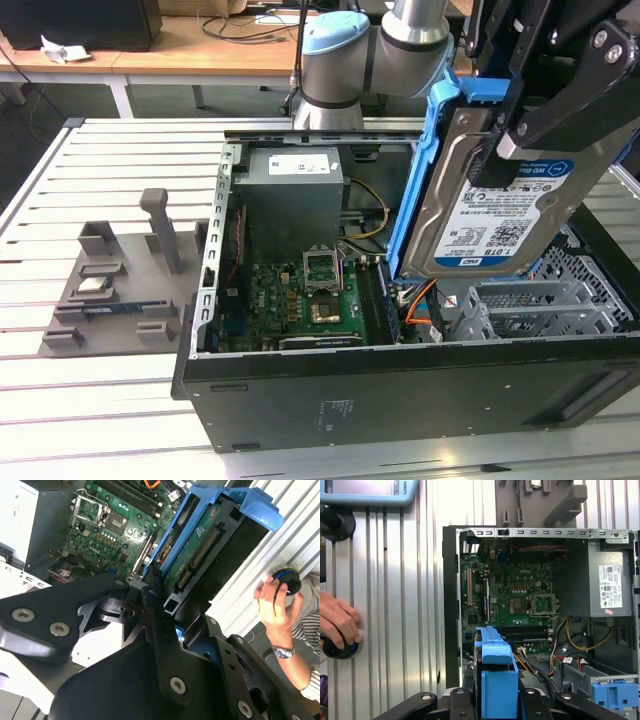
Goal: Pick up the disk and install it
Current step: 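Pick up the disk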
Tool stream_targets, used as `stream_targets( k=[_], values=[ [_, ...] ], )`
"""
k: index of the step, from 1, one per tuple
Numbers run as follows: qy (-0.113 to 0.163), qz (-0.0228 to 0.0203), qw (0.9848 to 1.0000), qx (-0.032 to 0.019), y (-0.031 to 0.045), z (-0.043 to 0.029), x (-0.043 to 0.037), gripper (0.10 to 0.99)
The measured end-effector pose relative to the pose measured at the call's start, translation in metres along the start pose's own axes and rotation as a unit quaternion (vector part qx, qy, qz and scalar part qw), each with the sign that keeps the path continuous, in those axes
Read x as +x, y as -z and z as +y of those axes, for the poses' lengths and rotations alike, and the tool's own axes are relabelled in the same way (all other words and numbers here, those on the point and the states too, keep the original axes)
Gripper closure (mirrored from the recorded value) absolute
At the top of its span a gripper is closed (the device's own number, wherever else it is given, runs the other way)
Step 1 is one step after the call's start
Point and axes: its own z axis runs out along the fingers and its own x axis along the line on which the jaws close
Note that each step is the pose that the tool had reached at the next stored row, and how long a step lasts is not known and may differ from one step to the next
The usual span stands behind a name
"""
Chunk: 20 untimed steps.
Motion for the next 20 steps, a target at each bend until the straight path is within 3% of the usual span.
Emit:
stream_targets(
  k=[9, 20],
  values=[
    [0.0, 0.0015, 1.0, 0.0, 0.0008, -0.0192, -0.0006, 0.722],
    [0.0, 0.0038, 1.0, 0.0001, 0.0014, -0.0355, -0.0011, 0.722]
  ],
)
